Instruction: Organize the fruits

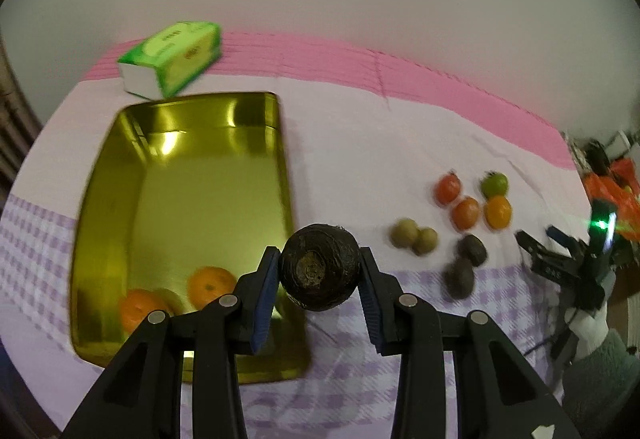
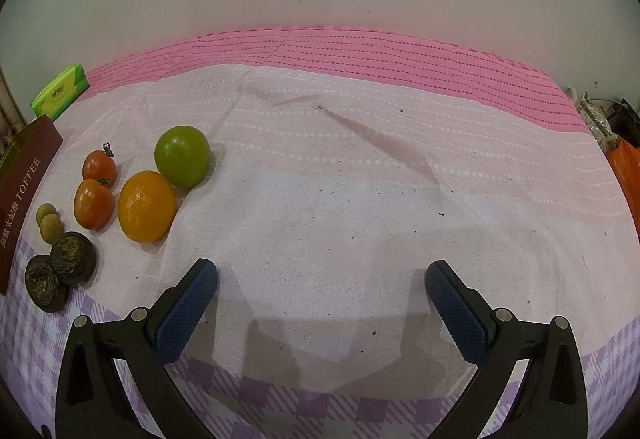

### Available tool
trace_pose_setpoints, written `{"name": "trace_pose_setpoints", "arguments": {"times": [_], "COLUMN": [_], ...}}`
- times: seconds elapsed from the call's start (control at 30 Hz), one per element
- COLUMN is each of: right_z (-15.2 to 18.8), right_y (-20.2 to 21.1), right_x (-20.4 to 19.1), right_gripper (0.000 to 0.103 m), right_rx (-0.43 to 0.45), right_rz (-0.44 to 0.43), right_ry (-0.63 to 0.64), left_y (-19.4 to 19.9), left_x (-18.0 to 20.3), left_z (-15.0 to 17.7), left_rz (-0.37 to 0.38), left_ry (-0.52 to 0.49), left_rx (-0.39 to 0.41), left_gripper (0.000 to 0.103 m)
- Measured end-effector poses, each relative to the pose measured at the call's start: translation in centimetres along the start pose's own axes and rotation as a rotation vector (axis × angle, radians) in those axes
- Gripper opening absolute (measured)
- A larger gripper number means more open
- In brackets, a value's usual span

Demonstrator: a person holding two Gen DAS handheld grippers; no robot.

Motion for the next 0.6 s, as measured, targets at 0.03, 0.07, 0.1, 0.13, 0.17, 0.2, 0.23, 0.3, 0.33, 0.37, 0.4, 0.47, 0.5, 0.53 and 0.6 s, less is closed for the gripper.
{"name": "trace_pose_setpoints", "arguments": {"times": [0.03, 0.07, 0.1, 0.13, 0.17, 0.2, 0.23, 0.3, 0.33, 0.37, 0.4, 0.47, 0.5, 0.53, 0.6], "right_z": [0.0, 0.0, 0.0, 0.0, 0.0, 0.0, 0.0, 0.0, 0.0, 0.0, 0.0, 0.0, 0.0, 0.0, 0.0], "right_y": [0.0, 0.0, 0.0, 0.0, 0.0, 0.0, 0.0, 0.0, 0.0, 0.0, 0.0, 0.0, 0.0, 0.0, 0.0], "right_x": [0.0, 0.0, 0.0, 0.0, 0.0, 0.0, 0.0, 0.0, 0.0, 0.0, 0.0, 0.0, 0.0, 0.0, 0.0], "right_gripper": [0.103, 0.103, 0.103, 0.103, 0.103, 0.103, 0.103, 0.103, 0.103, 0.103, 0.103, 0.103, 0.103, 0.103, 0.103], "right_rx": [0.0, 0.0, 0.0, 0.0, 0.0, 0.0, 0.0, 0.0, 0.0, 0.0, 0.0, 0.0, 0.0, 0.0, 0.0], "right_rz": [0.0, 0.0, 0.0, 0.0, 0.0, 0.0, 0.0, 0.0, 0.0, 0.0, 0.0, 0.0, 0.0, 0.0, 0.0], "right_ry": [0.0, 0.0, 0.0, 0.0, 0.0, 0.0, 0.0, 0.0, 0.0, 0.0, 0.0, 0.0, 0.001, 0.0, 0.001], "left_y": [0.0, 0.0, 0.0, 0.0, 0.0, -0.1, -0.2, -0.4, -0.5, -0.6, -0.7, -0.9, -1.1, -1.2, -1.5], "left_x": [-0.5, -1.1, -1.8, -2.3, -2.8, -3.4, -4.0, -5.1, -5.6, -6.1, -6.7, -7.5, -7.8, -8.2, -8.9], "left_z": [-0.2, -0.3, -0.5, -0.7, -0.7, -0.7, -0.8, -0.8, -0.7, -0.7, -0.6, -0.5, -0.4, -0.4, -0.4], "left_rz": [-0.011, -0.02, -0.032, -0.046, -0.055, -0.066, -0.079, -0.107, -0.113, -0.118, -0.126, -0.139, -0.146, -0.154, -0.172], "left_ry": [0.008, 0.017, 0.026, 0.032, 0.036, 0.041, 0.047, 0.056, 0.062, 0.069, 0.076, 0.083, 0.084, 0.084, 0.085], "left_rx": [0.002, 0.002, 0.004, 0.006, 0.005, 0.003, 0.002, -0.003, -0.006, -0.009, -0.014, -0.018, -0.021, -0.023, -0.025], "left_gripper": [0.035, 0.035, 0.035, 0.035, 0.035, 0.035, 0.035, 0.035, 0.035, 0.035, 0.035, 0.035, 0.035, 0.035, 0.035]}}
Point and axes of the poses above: each gripper's, at about its wrist camera, not at the fingertips, and y roughly against the way its jaws point, x to its right, z to its underside, the point moved 4 cm from there along -y, roughly the way its jaws point, and after that the axes turned 11 degrees about x, right-handed, at the moved point
